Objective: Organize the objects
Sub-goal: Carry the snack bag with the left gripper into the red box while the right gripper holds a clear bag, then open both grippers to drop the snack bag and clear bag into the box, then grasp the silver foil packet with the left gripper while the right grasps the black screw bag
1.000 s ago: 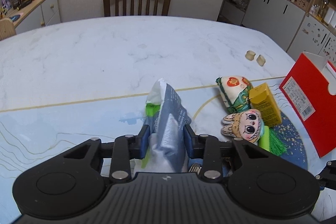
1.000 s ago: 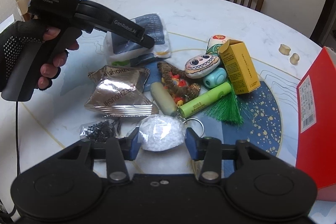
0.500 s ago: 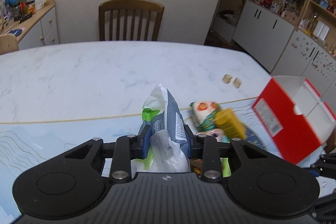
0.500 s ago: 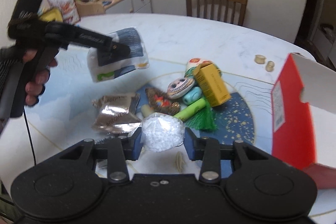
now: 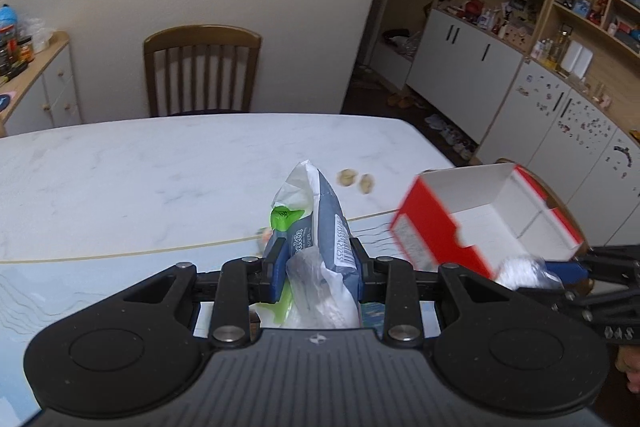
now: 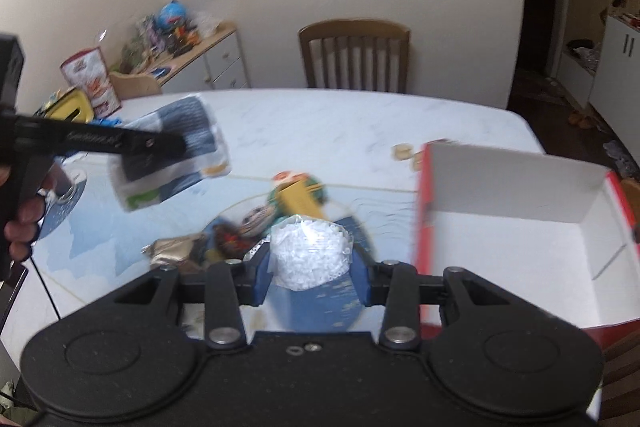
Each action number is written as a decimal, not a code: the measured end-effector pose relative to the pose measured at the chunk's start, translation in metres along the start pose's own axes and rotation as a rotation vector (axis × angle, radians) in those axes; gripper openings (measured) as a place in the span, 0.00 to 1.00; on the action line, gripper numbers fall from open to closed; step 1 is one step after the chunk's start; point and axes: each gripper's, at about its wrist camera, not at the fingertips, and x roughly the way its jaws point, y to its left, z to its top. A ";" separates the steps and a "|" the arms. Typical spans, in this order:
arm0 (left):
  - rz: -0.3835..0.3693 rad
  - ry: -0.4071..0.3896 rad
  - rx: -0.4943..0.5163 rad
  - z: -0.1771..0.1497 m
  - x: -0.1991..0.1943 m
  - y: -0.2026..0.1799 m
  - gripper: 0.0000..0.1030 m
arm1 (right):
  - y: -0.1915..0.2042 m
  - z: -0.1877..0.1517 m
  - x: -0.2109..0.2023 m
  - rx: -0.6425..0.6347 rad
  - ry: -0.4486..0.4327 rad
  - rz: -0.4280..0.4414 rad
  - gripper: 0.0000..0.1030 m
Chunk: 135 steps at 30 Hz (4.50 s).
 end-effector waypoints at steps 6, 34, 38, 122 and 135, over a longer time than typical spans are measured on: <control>-0.027 0.004 0.022 0.009 0.015 -0.055 0.30 | -0.053 0.004 -0.018 0.007 -0.026 -0.024 0.38; -0.034 0.171 0.129 0.017 0.183 -0.230 0.30 | -0.211 -0.022 0.020 -0.048 0.076 -0.087 0.38; -0.031 0.195 0.151 0.015 0.206 -0.236 0.30 | -0.214 -0.026 0.039 -0.078 0.114 -0.074 0.38; 0.036 -0.058 0.074 -0.039 -0.019 -0.061 0.82 | -0.040 -0.014 -0.028 0.048 -0.044 0.045 0.97; 0.005 -0.041 0.046 -0.062 -0.031 0.016 1.00 | 0.027 -0.022 -0.003 -0.003 -0.006 0.039 0.97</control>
